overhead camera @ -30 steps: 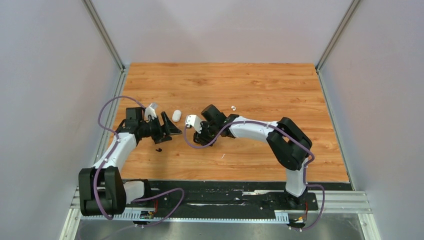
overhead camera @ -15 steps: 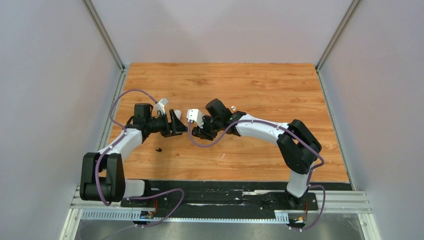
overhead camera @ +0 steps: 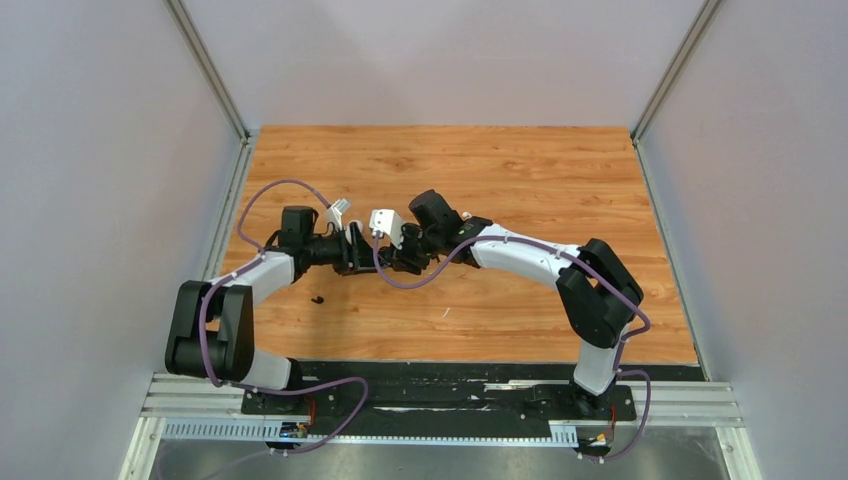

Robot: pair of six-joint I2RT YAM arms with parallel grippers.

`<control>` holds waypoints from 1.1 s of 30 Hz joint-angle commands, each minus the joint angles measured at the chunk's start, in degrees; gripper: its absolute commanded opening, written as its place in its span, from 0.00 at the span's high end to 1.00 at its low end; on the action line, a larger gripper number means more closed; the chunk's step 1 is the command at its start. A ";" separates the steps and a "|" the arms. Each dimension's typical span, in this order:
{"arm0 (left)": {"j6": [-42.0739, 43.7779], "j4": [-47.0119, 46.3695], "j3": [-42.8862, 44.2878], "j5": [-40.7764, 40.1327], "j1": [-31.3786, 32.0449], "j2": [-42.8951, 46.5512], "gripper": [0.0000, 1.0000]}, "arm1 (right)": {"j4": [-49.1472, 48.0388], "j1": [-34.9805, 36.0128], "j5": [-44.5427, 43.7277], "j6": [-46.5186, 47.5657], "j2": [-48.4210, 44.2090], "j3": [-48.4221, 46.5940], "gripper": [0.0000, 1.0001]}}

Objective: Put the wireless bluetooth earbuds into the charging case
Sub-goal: Pick up the charging case at the center of the board.

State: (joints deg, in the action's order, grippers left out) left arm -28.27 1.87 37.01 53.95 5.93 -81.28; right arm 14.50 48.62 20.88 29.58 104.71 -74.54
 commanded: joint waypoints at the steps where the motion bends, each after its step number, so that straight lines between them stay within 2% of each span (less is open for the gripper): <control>1: -1.03 -5.05 2.48 3.96 0.98 -1.83 0.36 | -1.56 0.42 2.64 -0.99 -1.41 -2.37 0.98; 7: -3.13 -7.91 3.99 5.26 1.38 -4.24 0.44 | -1.56 0.64 2.64 -1.02 -1.52 -2.18 0.98; 18: -3.67 -9.27 5.01 9.28 3.67 -5.93 0.84 | -1.91 0.60 1.53 -2.49 -1.08 -2.40 0.96; 19: -3.53 -9.39 5.00 9.75 3.66 -5.88 0.92 | -1.85 0.61 1.53 -2.66 -1.08 -2.38 0.92; 21: -3.19 -9.21 5.06 10.19 3.72 -5.40 1.00 | -1.00 0.60 1.64 -2.68 -1.36 -2.50 0.72; 23: -2.25 -8.53 5.27 10.73 3.78 -4.52 1.00 | 3.55 -0.43 3.45 -2.78 -2.10 -4.04 0.52; 26: 3.37 -4.57 6.38 11.26 3.81 -2.33 1.00 | 13.88 -5.40 14.93 -3.02 -4.21 -8.40 0.31; 29: 11.38 0.75 7.91 11.21 4.57 2.51 1.00 | 20.52 -11.54 29.07 -3.69 -6.85 -12.02 0.23; 33: 28.47 10.55 11.99 8.33 9.01 9.55 1.00 | 24.69 -16.08 39.54 -4.74 -9.11 -15.66 0.18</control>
State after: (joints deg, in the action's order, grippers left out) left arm -17.72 4.58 43.75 61.91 11.22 -79.61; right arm 32.29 36.40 43.57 25.98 100.99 -84.62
